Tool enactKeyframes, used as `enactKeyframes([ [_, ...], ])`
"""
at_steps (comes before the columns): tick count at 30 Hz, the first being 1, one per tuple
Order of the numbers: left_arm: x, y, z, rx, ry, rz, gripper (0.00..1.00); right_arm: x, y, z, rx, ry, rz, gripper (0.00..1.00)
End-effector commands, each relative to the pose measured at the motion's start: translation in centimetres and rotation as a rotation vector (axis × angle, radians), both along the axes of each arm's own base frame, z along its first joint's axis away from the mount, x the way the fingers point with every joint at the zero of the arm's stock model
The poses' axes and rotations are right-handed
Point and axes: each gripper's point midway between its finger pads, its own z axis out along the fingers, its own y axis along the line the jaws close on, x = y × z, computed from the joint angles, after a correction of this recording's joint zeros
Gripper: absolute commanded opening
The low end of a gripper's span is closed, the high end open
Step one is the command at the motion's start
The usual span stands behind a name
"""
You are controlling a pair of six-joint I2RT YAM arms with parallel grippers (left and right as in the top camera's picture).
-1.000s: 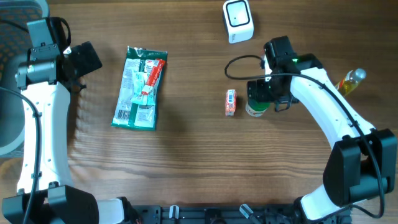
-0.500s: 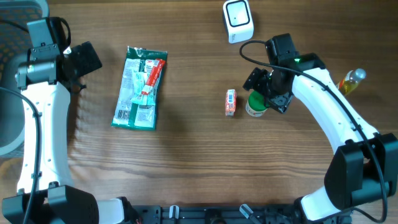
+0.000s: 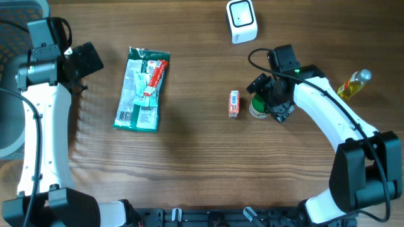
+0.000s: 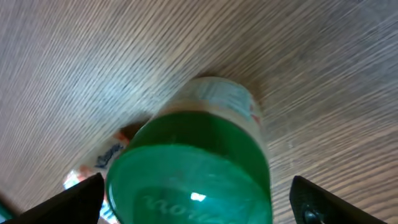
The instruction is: Scan the item barcode
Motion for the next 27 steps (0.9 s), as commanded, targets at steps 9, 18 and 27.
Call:
enactKeyframes([
  [9,-0.1,0.5,1.0,0.008,-0.028,0.022,1.0,-0.3,-1.2,-1.1,-0.103,0.003,0.153,0.75],
  [18,-0.1,0.5,1.0,0.008,-0.028,0.022,1.0,0.9,-1.2,-0.9,-0.262,-0.141,0.98,0.69],
  [27,-0.1,0.5,1.0,0.008,-0.028,0.022,1.0,3.4,-0.4,4.7,-0.241,-0.22,0.816,1.0],
])
